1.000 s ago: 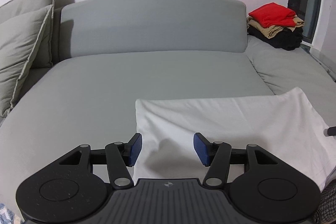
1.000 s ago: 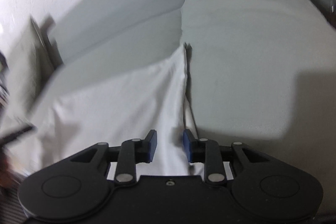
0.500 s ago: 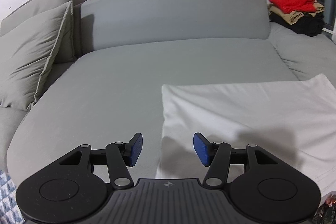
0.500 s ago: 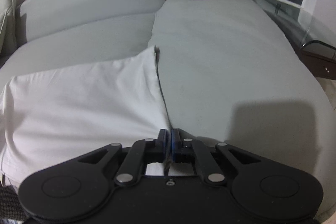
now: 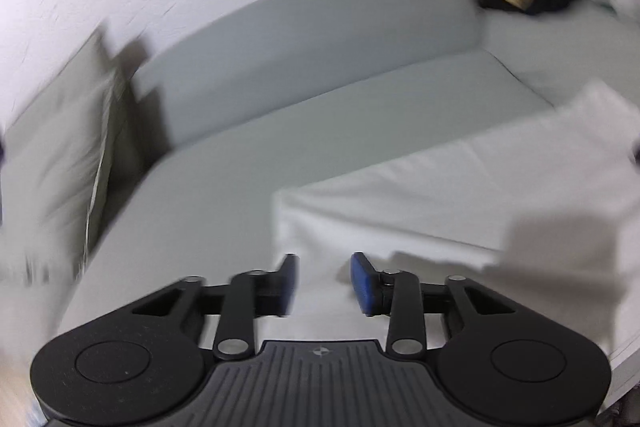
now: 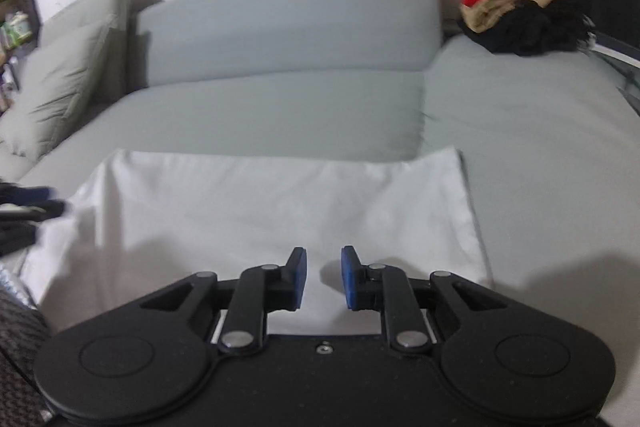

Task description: Fold clothes

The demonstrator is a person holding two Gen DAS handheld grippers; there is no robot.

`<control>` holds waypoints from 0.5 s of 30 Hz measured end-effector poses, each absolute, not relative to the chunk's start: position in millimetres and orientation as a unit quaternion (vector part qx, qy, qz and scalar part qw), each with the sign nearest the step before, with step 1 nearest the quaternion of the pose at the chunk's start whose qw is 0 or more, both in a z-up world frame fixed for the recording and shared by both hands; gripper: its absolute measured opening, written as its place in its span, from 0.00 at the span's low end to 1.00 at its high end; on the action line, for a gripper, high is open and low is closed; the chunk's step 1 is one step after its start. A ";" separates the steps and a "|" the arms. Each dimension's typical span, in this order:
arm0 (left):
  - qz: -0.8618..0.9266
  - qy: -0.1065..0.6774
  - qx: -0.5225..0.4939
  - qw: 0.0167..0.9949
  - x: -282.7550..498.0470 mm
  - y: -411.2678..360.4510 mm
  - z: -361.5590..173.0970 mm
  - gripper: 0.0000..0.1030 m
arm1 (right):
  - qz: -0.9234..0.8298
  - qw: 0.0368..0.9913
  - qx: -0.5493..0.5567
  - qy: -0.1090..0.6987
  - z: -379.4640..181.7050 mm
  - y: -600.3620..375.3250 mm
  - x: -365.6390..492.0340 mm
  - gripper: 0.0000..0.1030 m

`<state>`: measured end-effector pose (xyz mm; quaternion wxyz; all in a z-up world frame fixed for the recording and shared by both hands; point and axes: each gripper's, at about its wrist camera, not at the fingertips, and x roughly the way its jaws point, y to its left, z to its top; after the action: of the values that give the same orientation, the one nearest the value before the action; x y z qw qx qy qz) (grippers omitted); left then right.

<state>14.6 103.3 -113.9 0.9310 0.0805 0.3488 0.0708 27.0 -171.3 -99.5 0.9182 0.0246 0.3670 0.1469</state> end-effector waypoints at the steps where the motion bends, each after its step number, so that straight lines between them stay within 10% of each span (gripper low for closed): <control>1: 0.072 0.355 0.040 0.931 8.4 118.9 -111.8 0.70 | 0.145 0.917 0.043 0.369 -98.2 -179.1 28.4 0.25; 7: 0.071 0.381 -0.186 0.903 -26.5 206.2 -100.7 0.46 | 0.132 0.874 0.161 0.440 -119.6 -214.2 37.3 0.31; 15: 0.091 0.475 -0.157 0.861 -5.4 186.1 -127.9 0.37 | 0.102 0.845 0.227 0.473 -135.1 -220.9 51.0 0.40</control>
<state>-5.4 186.1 -127.9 0.8613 -0.1570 0.4747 0.0905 51.0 -220.9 -135.1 0.8451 0.2275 0.4730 0.1018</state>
